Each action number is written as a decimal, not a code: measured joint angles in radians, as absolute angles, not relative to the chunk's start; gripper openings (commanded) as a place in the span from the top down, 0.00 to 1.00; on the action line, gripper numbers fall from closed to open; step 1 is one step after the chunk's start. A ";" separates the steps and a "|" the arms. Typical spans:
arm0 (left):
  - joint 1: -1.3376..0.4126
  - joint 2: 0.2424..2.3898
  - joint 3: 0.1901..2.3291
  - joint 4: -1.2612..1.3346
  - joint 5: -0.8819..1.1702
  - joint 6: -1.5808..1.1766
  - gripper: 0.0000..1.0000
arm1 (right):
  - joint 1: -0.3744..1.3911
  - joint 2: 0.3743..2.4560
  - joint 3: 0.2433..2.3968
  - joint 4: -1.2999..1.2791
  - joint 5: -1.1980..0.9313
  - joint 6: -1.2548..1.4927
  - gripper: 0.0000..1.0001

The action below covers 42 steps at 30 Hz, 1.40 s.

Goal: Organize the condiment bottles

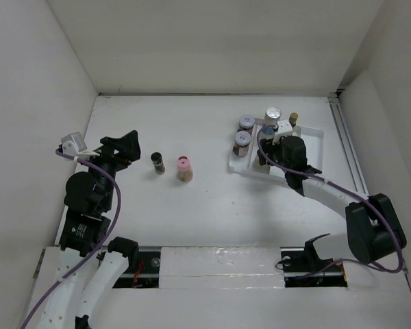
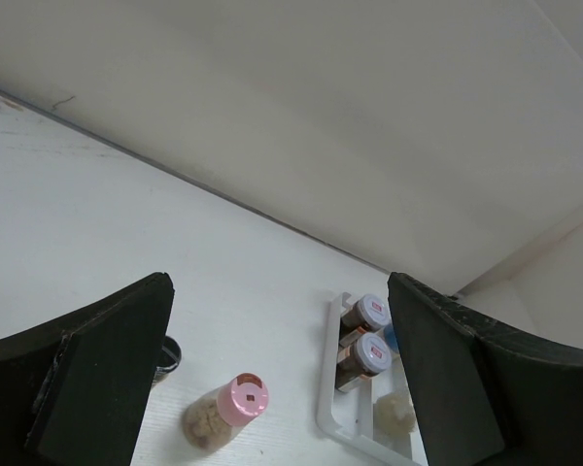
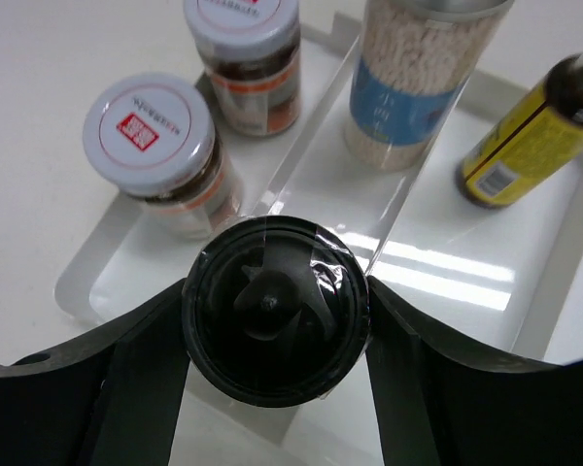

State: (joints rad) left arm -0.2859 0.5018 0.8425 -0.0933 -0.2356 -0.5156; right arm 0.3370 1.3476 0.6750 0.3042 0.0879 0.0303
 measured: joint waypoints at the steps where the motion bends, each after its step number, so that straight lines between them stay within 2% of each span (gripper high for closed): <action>1: -0.286 0.502 0.842 -0.093 -0.236 -0.516 0.12 | 0.337 1.348 0.662 0.302 0.086 0.035 0.59; 4: -0.286 0.502 0.842 -0.093 -0.235 -0.515 0.12 | 0.340 1.357 0.653 0.290 0.069 0.043 0.55; 5: -0.286 0.502 0.842 -0.093 -0.235 -0.515 0.12 | 0.340 1.367 0.653 0.293 0.067 0.043 0.49; 8: -0.286 0.502 0.842 -0.093 -0.235 -0.514 0.12 | 0.340 1.397 0.661 0.314 0.063 0.041 0.21; 9: -0.286 0.502 0.842 -0.093 -0.235 -0.514 0.12 | 0.340 1.401 0.662 0.317 0.063 0.042 0.07; 11: -0.286 0.502 0.842 -0.093 -0.235 -0.514 0.12 | 0.340 1.402 0.664 0.311 0.064 0.043 0.00; 16: -0.286 0.502 0.842 -0.093 -0.235 -0.514 0.12 | 0.360 1.346 0.683 0.262 0.099 0.034 0.00; 20: -0.286 0.502 0.842 -0.093 -0.235 -0.514 0.12 | 0.462 1.254 0.731 0.245 0.136 0.004 0.00; 23: -0.286 0.502 0.842 -0.093 -0.235 -0.514 0.12 | 0.561 1.262 0.797 0.261 0.099 -0.019 0.00; 30: -0.286 0.502 0.842 -0.093 -0.235 -0.514 0.12 | 0.781 1.572 0.961 0.307 -0.128 -0.075 0.00; 36: -0.286 0.502 0.842 -0.093 -0.234 -0.514 0.12 | 0.854 1.798 1.063 0.302 -0.235 -0.089 0.03; 39: -0.286 0.502 0.842 -0.093 -0.234 -0.514 0.12 | 0.854 1.872 1.122 0.321 -0.248 -0.089 0.07; 42: -0.286 0.502 0.842 -0.093 -0.233 -0.513 0.12 | 0.851 1.940 1.190 0.352 -0.252 -0.086 0.22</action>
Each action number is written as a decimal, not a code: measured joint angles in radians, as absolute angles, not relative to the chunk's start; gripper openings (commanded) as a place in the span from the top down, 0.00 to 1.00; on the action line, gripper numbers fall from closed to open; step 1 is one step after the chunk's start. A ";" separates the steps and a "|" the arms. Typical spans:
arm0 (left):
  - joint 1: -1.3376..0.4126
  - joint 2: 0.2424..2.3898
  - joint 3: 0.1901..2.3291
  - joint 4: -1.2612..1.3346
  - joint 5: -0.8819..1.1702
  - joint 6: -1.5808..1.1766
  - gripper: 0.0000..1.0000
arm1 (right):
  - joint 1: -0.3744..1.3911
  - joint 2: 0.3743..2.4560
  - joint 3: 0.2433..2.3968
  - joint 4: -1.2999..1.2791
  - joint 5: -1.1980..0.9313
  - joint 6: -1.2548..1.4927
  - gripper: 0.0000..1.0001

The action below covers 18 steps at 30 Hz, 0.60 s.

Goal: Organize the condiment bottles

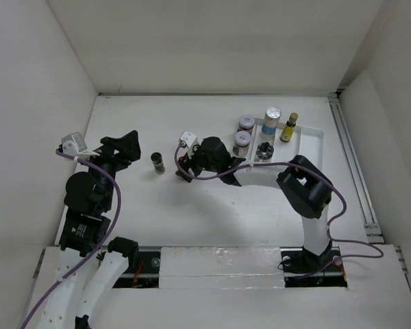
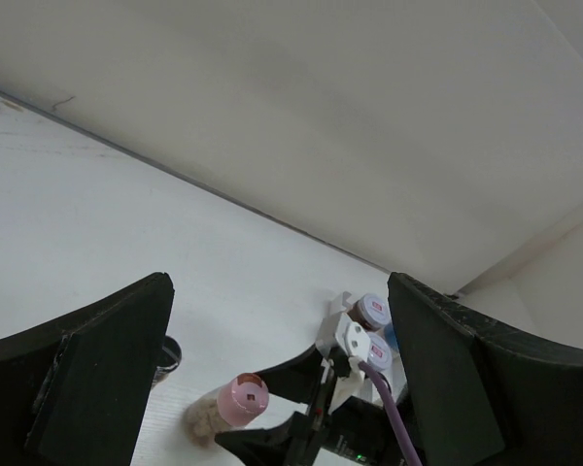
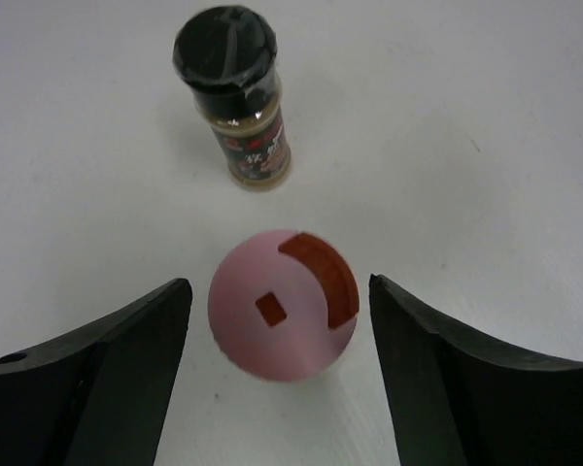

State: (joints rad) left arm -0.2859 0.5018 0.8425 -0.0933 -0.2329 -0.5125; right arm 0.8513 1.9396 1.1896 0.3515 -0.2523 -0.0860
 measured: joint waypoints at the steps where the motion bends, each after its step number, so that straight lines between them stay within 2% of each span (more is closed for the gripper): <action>1: -0.286 0.502 0.842 -0.093 -0.233 -0.512 0.12 | 0.851 1.962 1.213 0.365 -0.252 -0.084 0.27; 2: -0.286 0.502 0.842 -0.093 -0.232 -0.512 0.12 | 0.851 1.982 1.232 0.377 -0.252 -0.080 0.40; 4: -0.286 0.502 0.842 -0.093 -0.232 -0.509 0.12 | 0.850 2.012 1.259 0.394 -0.252 -0.075 0.56; 6: -0.286 0.502 0.842 -0.093 -0.231 -0.509 0.12 | 0.849 2.021 1.275 0.408 -0.253 -0.063 0.66; 11: -0.286 0.502 0.842 -0.093 -0.231 -0.507 0.12 | 0.833 1.961 1.227 0.423 -0.255 -0.041 0.71; 15: -0.286 0.503 0.842 -0.093 -0.228 -0.506 0.12 | 0.768 1.684 1.040 0.435 -0.255 -0.013 0.71; 18: -0.286 0.503 0.842 -0.092 -0.224 -0.506 0.12 | 0.669 1.423 0.959 0.457 -0.176 -0.002 0.71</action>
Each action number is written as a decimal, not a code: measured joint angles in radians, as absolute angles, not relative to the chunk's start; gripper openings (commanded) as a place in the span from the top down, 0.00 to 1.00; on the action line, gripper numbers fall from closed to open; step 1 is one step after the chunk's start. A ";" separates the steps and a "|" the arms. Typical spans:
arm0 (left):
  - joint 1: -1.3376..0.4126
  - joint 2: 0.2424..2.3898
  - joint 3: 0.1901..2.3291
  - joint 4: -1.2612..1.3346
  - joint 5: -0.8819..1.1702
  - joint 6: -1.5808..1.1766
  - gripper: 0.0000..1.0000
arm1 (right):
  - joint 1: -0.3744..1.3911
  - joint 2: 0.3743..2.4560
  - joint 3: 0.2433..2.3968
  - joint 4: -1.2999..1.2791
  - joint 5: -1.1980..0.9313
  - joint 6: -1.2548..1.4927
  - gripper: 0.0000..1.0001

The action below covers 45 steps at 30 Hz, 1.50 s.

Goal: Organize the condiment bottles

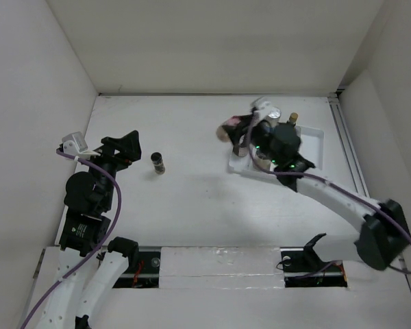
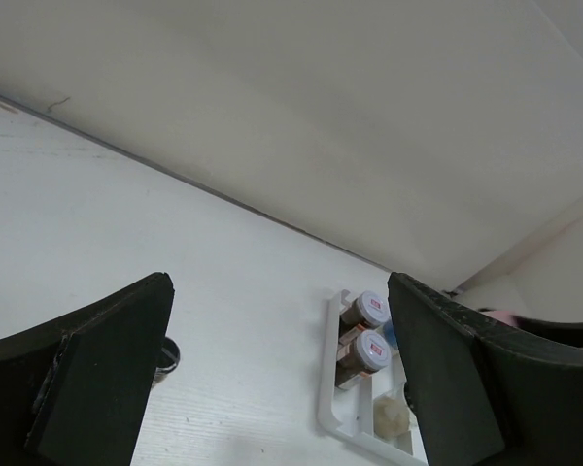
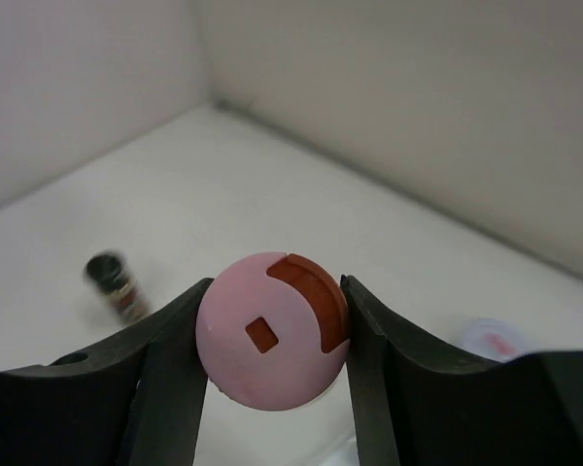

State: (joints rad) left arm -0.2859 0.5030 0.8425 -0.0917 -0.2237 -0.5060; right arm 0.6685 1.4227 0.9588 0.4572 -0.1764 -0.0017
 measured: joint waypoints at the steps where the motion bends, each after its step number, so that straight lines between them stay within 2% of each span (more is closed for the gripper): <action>1: -0.286 0.503 0.842 -0.090 -0.222 -0.506 0.12 | 0.617 1.296 0.924 0.462 -0.096 0.005 0.71; 6: -0.286 0.503 0.842 -0.086 -0.215 -0.506 0.12 | 0.456 1.023 0.789 0.480 0.108 0.032 0.71; 10: -0.286 0.503 0.842 -0.086 -0.204 -0.506 0.12 | 0.328 0.963 0.677 0.425 0.199 0.072 0.72; 18: -0.286 0.517 0.842 -0.081 -0.184 -0.506 0.12 | 0.187 1.092 0.601 0.297 0.226 0.131 0.72; 25: -0.286 0.518 0.842 -0.071 -0.183 -0.506 0.12 | 0.171 1.291 0.602 0.289 0.197 0.155 0.63; 29: -0.286 0.518 0.842 -0.071 -0.183 -0.506 0.12 | 0.169 1.338 0.602 0.276 0.187 0.163 0.30; 30: -0.286 0.518 0.842 -0.071 -0.183 -0.506 0.12 | 0.170 1.333 0.602 0.276 0.188 0.165 0.19; 33: -0.286 0.518 0.842 -0.071 -0.183 -0.506 0.12 | 0.171 1.289 0.603 0.265 0.201 0.166 0.10; 37: -0.286 0.520 0.842 -0.070 -0.183 -0.506 0.12 | 0.189 1.162 0.611 0.237 0.241 0.167 0.10; 39: -0.286 0.522 0.842 -0.071 -0.183 -0.506 0.12 | 0.217 1.083 0.617 0.240 0.246 0.161 0.13; 40: -0.286 0.524 0.842 -0.071 -0.183 -0.506 0.12 | 0.238 1.051 0.622 0.252 0.238 0.155 0.20; 41: -0.286 0.524 0.842 -0.071 -0.183 -0.506 0.12 | 0.262 1.029 0.631 0.266 0.223 0.147 0.31; 42: -0.286 0.525 0.842 -0.071 -0.183 -0.506 0.12 | 0.292 1.026 0.645 0.281 0.198 0.134 0.48; 43: -0.286 0.526 0.842 -0.071 -0.183 -0.506 0.12 | 0.323 1.038 0.665 0.301 0.163 0.120 0.79; 45: -0.286 0.527 0.842 -0.071 -0.183 -0.506 0.14 | 0.397 1.108 0.730 0.326 0.101 0.094 0.94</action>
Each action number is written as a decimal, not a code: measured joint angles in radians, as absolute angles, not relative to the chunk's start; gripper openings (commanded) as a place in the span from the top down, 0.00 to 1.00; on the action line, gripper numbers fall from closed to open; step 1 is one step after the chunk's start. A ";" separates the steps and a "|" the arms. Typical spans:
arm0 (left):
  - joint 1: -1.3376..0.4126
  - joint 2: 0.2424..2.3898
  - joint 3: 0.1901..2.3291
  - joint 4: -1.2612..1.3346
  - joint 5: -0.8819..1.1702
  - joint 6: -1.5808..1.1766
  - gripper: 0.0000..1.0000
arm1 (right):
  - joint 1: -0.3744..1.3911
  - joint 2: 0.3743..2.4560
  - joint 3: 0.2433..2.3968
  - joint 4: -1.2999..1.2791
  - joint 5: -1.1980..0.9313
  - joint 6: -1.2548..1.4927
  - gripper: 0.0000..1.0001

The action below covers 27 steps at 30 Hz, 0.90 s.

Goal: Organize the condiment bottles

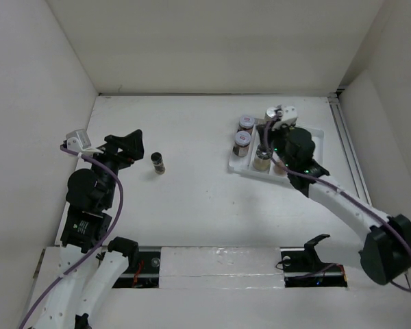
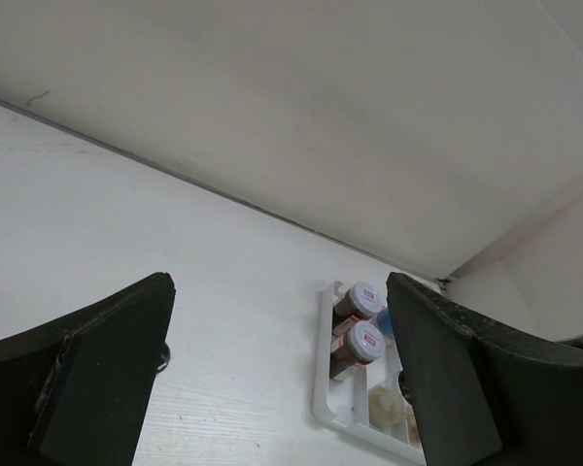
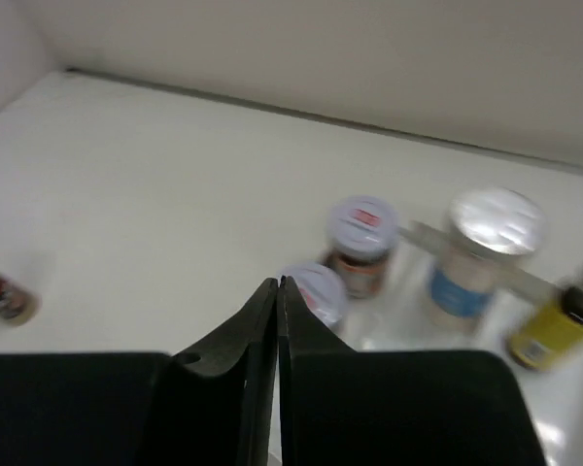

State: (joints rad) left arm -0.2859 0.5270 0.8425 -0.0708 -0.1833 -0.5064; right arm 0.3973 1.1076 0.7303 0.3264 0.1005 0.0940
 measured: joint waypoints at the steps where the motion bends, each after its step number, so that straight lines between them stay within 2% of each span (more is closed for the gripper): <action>1: -0.286 0.527 0.842 -0.071 -0.183 -0.506 0.16 | 0.443 1.166 0.775 0.341 0.068 0.078 0.96; 2: -0.286 0.527 0.842 -0.071 -0.182 -0.507 0.18 | 0.476 1.211 0.806 0.359 0.025 0.059 0.95; 3: -0.286 0.528 0.842 -0.070 -0.182 -0.506 0.21 | 0.535 1.307 0.861 0.367 -0.012 0.047 0.89; 4: -0.286 0.528 0.842 -0.071 -0.181 -0.505 0.26 | 0.583 1.383 0.905 0.376 -0.051 0.032 0.62; 6: -0.286 0.528 0.842 -0.071 -0.179 -0.505 0.33 | 0.661 1.515 0.977 0.377 -0.122 0.010 0.31; 7: -0.286 0.528 0.842 -0.070 -0.177 -0.505 0.36 | 0.696 1.584 1.015 0.376 -0.159 -0.001 0.19; 9: -0.286 0.528 0.842 -0.069 -0.173 -0.504 0.37 | 0.757 1.711 1.095 0.376 -0.224 -0.023 0.05; 11: -0.286 0.527 0.842 -0.066 -0.170 -0.504 0.37 | 0.805 1.824 1.172 0.368 -0.279 -0.036 0.02; 17: -0.286 0.524 0.842 -0.058 -0.165 -0.503 0.30 | 0.863 2.120 1.449 0.336 -0.387 -0.057 0.00; 21: -0.286 0.519 0.842 -0.055 -0.165 -0.502 0.28 | 0.866 2.274 1.629 0.319 -0.412 -0.056 0.02; 22: -0.286 0.519 0.842 -0.054 -0.165 -0.502 0.28 | 0.867 2.310 1.673 0.318 -0.412 -0.054 0.07; 23: -0.286 0.519 0.842 -0.052 -0.165 -0.502 0.28 | 0.867 2.342 1.712 0.316 -0.412 -0.050 0.30; 24: -0.286 0.519 0.842 -0.052 -0.165 -0.502 0.28 | 0.866 2.370 1.745 0.314 -0.414 -0.048 0.44; 25: -0.286 0.519 0.842 -0.052 -0.165 -0.502 0.27 | 0.866 2.384 1.763 0.319 -0.419 -0.030 0.55; 27: -0.286 0.519 0.842 -0.051 -0.165 -0.502 0.27 | 0.866 2.410 1.794 0.328 -0.429 -0.001 0.68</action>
